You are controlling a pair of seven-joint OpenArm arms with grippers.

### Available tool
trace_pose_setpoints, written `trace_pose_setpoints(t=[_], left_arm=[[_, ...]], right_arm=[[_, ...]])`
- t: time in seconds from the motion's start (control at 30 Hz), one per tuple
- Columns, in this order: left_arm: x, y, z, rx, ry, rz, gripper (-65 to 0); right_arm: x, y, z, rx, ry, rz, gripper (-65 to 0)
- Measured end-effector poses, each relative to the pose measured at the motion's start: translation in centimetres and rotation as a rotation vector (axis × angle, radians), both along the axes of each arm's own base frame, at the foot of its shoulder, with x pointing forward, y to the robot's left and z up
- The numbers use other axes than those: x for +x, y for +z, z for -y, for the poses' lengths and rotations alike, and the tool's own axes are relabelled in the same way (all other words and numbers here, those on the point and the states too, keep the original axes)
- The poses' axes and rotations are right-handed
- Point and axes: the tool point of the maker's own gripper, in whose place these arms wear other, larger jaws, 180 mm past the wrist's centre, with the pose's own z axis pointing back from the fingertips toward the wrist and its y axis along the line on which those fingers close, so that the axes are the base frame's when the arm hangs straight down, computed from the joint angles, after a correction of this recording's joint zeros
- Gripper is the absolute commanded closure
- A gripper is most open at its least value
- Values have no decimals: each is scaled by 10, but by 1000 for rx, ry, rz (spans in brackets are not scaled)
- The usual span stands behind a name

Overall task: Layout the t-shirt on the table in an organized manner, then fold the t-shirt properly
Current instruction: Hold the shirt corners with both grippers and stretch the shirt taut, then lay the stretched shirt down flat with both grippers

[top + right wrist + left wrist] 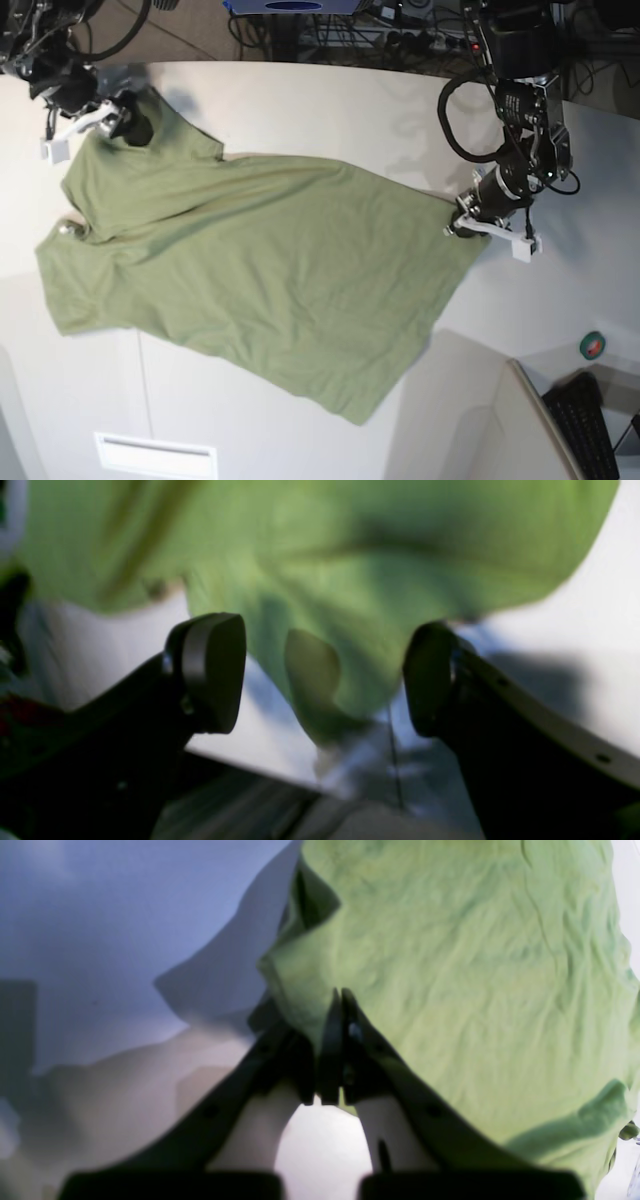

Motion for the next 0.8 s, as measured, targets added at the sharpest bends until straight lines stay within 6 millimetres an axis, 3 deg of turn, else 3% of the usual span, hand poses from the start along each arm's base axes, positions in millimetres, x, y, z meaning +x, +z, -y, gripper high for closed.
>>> trace_pose_setpoints(t=[0.07,0.2,0.37,0.47,0.53,0.6,0.7,0.8], left_arm=[[-3,-2,0,-2,2,-5,0],[-14,-8,-1,0,2,-30,0],[-15,3,-1,22,-10,1,0],[-24,20,4,44,-61,-3,0],[-24,43,15,48,-94,27,0],[-20,73,24,29,-107,92,0],[-11,100,20,62,-116,122,0],[17,126,28,64,-150,172,0]], right_arm=[[2,-4,3,16,-22,1,-324],[-7,-11,5,1,-3,-48,-5],[-17,-11,16,1,-45,-85,0],[-49,-3,46,-48,-52,-220,0],[-65,18,68,-103,-54,-266,0],[-61,44,84,-183,-34,-253,0],[-33,75,92,-266,-1,-173,0],[4,94,102,-276,-22,-121,0]])
